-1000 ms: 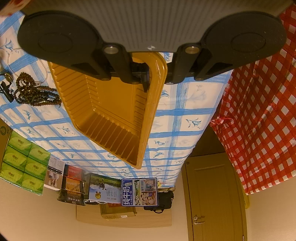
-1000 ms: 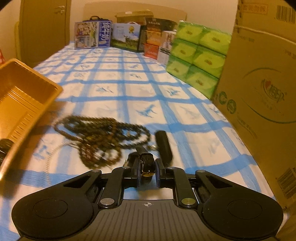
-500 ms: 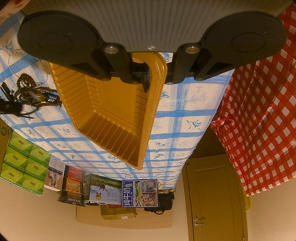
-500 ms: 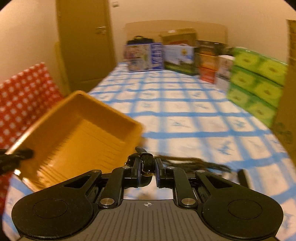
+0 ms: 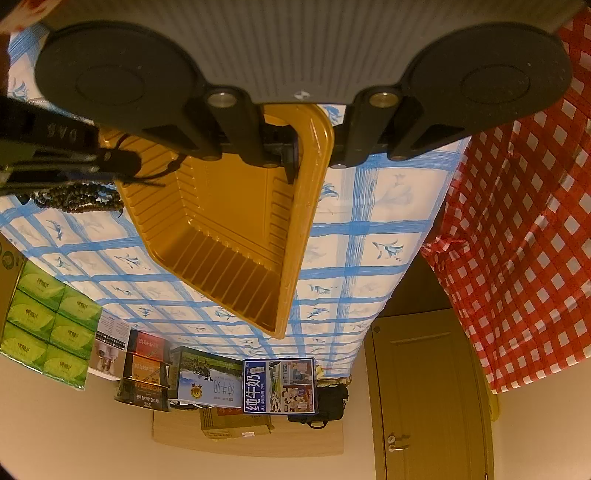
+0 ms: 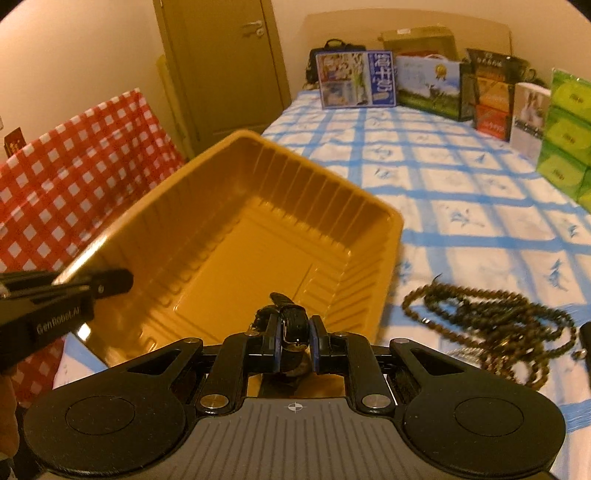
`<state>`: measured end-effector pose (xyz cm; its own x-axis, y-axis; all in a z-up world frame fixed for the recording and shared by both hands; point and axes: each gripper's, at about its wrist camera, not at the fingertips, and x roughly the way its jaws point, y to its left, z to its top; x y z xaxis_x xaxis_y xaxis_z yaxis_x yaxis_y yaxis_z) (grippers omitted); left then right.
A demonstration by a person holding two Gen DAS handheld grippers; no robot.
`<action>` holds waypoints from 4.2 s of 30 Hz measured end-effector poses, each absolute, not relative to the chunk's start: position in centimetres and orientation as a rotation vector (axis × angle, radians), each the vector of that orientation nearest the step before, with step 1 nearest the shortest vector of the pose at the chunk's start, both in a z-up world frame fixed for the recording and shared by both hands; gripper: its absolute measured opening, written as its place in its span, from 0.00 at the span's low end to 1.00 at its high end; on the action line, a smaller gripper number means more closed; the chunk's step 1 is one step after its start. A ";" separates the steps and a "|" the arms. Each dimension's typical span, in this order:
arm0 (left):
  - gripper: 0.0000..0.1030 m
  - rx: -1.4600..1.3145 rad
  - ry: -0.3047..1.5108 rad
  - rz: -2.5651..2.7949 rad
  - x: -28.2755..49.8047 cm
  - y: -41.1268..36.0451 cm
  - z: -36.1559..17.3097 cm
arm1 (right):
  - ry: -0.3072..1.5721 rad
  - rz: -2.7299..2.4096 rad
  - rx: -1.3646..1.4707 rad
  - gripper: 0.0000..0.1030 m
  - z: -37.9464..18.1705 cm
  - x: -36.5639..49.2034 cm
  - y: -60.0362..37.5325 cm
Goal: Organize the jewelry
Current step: 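Carry the watch into the orange tray and open the right tool, then grasp the small black clip item with the right tool, then carry the black item into the tray and release it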
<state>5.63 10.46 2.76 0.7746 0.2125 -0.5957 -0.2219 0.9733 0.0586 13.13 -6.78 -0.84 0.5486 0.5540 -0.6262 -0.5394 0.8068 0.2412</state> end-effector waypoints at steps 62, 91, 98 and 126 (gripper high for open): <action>0.04 -0.007 0.656 0.223 6.0 10.8 2.8 | 0.772 0.093 -0.067 0.22 -7.0 18.2 -27.5; 0.05 -0.009 0.657 0.221 6.1 10.6 2.9 | 0.715 0.549 0.204 0.21 0.5 12.2 -13.2; 0.05 -0.011 0.657 0.221 6.2 10.5 2.9 | 0.732 0.674 0.197 0.21 0.2 11.9 -8.8; 0.04 -0.021 0.663 0.218 6.2 10.7 2.7 | 0.727 0.414 0.098 0.22 -2.1 11.6 -16.0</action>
<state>6.18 10.70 2.66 0.7665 0.1939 -0.6123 -0.2073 0.9770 0.0499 11.64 -16.01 -2.11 0.6705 0.4002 -0.6248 -0.3329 0.9148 0.2287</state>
